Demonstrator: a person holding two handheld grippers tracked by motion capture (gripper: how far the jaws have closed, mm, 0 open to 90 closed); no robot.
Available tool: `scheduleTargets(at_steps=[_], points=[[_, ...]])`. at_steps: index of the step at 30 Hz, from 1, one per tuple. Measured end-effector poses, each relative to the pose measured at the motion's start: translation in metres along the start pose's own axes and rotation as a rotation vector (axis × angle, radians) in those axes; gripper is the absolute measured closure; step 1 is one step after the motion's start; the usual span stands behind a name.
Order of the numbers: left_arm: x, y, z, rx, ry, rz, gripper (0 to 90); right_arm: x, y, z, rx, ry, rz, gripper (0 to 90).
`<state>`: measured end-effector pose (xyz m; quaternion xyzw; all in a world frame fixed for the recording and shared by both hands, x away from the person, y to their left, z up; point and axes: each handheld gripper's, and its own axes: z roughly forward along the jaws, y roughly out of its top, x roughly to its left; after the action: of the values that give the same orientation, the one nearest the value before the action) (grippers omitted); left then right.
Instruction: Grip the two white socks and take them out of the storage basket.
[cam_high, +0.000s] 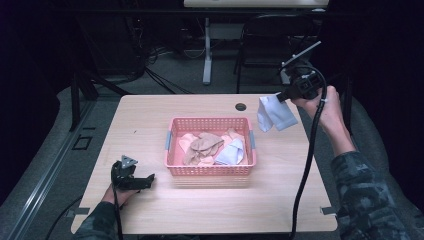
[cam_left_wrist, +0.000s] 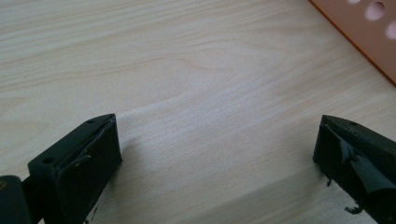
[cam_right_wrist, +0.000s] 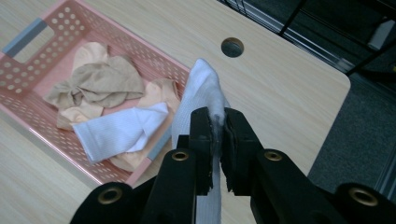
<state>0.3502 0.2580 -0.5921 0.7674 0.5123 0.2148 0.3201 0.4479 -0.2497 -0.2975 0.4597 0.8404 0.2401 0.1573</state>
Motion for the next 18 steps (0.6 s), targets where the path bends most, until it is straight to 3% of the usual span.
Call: scheduleTargets(at_steps=[7,13,18], points=[[0.000,0.000,0.000,0.000,0.000,-0.003,0.5,-0.023,-0.029,0.005,0.008,-0.030,0.058,82.6],[0.000,0.000,0.000,0.000,-0.001,0.000,0.5,-0.031,-0.047,0.013,-0.006,-0.054,0.074,82.7],[0.000,0.000,0.000,-0.002,0.001,-0.003,0.5,-0.037,-0.064,0.030,0.008,-0.055,0.093,82.6]])
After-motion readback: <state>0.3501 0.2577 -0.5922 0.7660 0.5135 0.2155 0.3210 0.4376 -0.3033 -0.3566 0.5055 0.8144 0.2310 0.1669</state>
